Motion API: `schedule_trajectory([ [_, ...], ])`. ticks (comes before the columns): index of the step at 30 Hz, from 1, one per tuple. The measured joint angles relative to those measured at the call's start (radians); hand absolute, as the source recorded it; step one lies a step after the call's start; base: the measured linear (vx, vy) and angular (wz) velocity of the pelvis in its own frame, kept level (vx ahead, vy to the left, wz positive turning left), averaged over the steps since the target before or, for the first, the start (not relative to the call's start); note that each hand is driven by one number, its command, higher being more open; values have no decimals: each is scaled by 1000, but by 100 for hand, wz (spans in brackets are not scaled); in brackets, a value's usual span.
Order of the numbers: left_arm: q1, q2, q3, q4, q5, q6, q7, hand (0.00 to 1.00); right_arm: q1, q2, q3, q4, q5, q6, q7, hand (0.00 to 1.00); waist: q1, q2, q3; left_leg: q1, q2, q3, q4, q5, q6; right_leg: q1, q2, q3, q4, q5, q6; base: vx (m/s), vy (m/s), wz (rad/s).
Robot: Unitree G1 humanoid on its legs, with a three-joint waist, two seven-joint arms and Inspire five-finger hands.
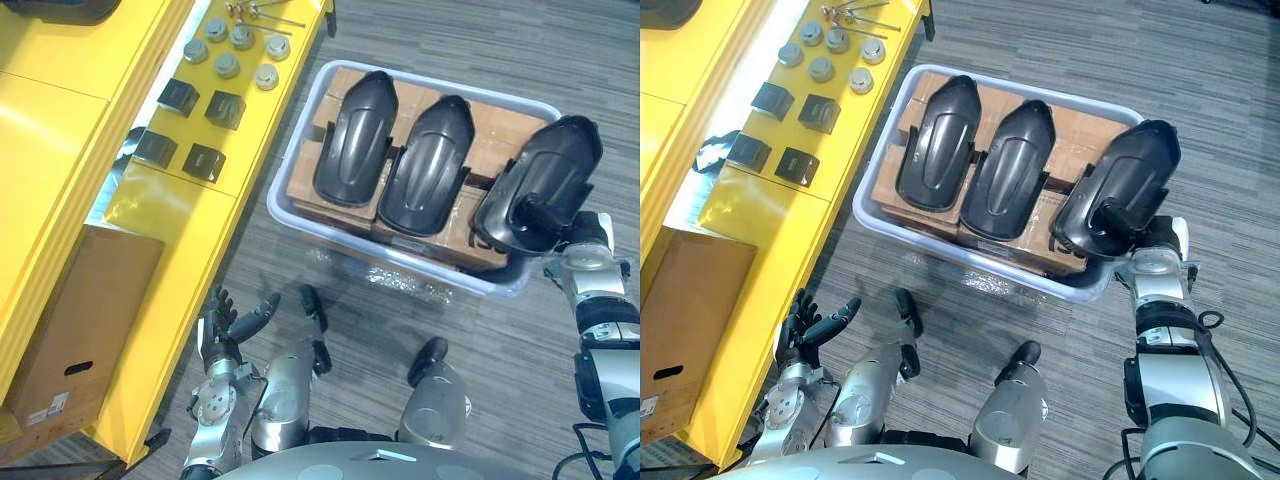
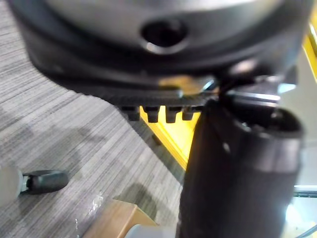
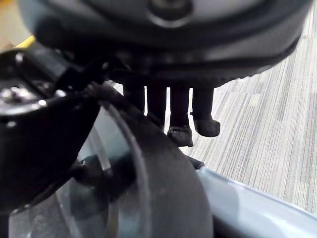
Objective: Walk over and take three plastic housings, then place them on the shelf
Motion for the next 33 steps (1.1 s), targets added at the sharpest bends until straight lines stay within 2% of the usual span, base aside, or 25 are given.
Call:
schedule_trajectory([
  [5, 1, 1, 0, -3, -5, -6, -5, 100, 96, 19, -26, -136, -69, -3, -61, 0, -4, 0, 0, 9, -1, -8, -1, 0, 0, 20, 1, -13, -10, 1, 2, -3, -38, 6],
  [10, 8, 1, 8, -17, -36, -19, 2, 100, 256, 116, -88, -345, -149, 3, -103, 0, -16, -7, -11, 43, 3, -12, -3, -14, -7, 85, 22, -28, -76, 7, 11, 16, -38, 1],
  [12, 34, 0, 23, -55, -51, -20, -2, 100, 331, 186, -101, -444, -177, 10, -103, 0, -29, -24, -30, 58, 6, -11, -3, -23, -6, 113, 33, -34, -109, 14, 17, 80, -58, -5],
  [14, 68, 3, 27, -122, -67, -20, -4, 100, 442, 253, -103, -558, -202, 23, -102, 0, -31, -47, -81, 68, 13, -5, -2, -25, -4, 142, 55, -41, -158, 39, 24, 127, -65, -8],
  [15, 75, 2, 27, -140, -67, -22, -4, 100, 461, 261, -105, -577, -208, 24, -101, 0, -33, -51, -94, 68, 13, -5, -2, -24, -4, 147, 58, -43, -167, 41, 26, 146, -65, 6],
  [16, 83, 2, 29, -188, -66, -24, 5, 100, 502, 279, -123, -630, -230, 22, -102, 0, -53, -63, -127, 70, 14, -11, -2, -25, -5, 168, 66, -55, -193, 49, 28, 102, -47, 7],
  [19, 74, 0, 47, -244, -61, -25, 12, 100, 530, 283, -152, -710, -255, 10, -102, 0, -66, -69, -141, 89, 22, -9, -2, -27, -8, 197, 82, -60, -224, 63, 25, 46, -44, -1],
  [22, 73, 1, 83, -349, -64, -35, -24, 100, 569, 283, -186, -805, -285, -67, -110, 0, -82, -73, -173, 109, 39, -8, -3, -32, -16, 229, 107, -63, -256, 71, 22, -11, -52, -7],
  [24, 73, 3, 83, -442, -62, -46, -79, 100, 587, 283, -194, -836, -295, -138, -128, 0, -84, -72, -205, 121, 48, -8, -6, -45, -34, 243, 119, -62, -266, 70, 19, -47, -40, -5],
  [25, 68, 4, 77, -492, -61, -46, -109, 100, 587, 283, -194, -844, -295, -178, -143, 0, -84, -68, -221, 122, 54, -8, -6, -44, -34, 244, 126, -62, -269, 69, 16, -48, -29, -2],
  [28, 33, 30, 27, -574, -58, -43, -162, 100, 586, 283, -183, -881, -295, -248, -157, 0, -82, -53, -241, 129, 66, -8, -6, -36, -39, 252, 137, -61, -272, 72, 10, -47, -23, -2],
  [33, -34, 51, -52, -631, -28, 14, -255, 100, 580, 283, -100, -935, -296, -362, -179, 0, -87, -41, -271, 145, 67, -7, -6, -29, -32, 269, 141, -60, -277, 76, 7, -24, -10, -1],
])
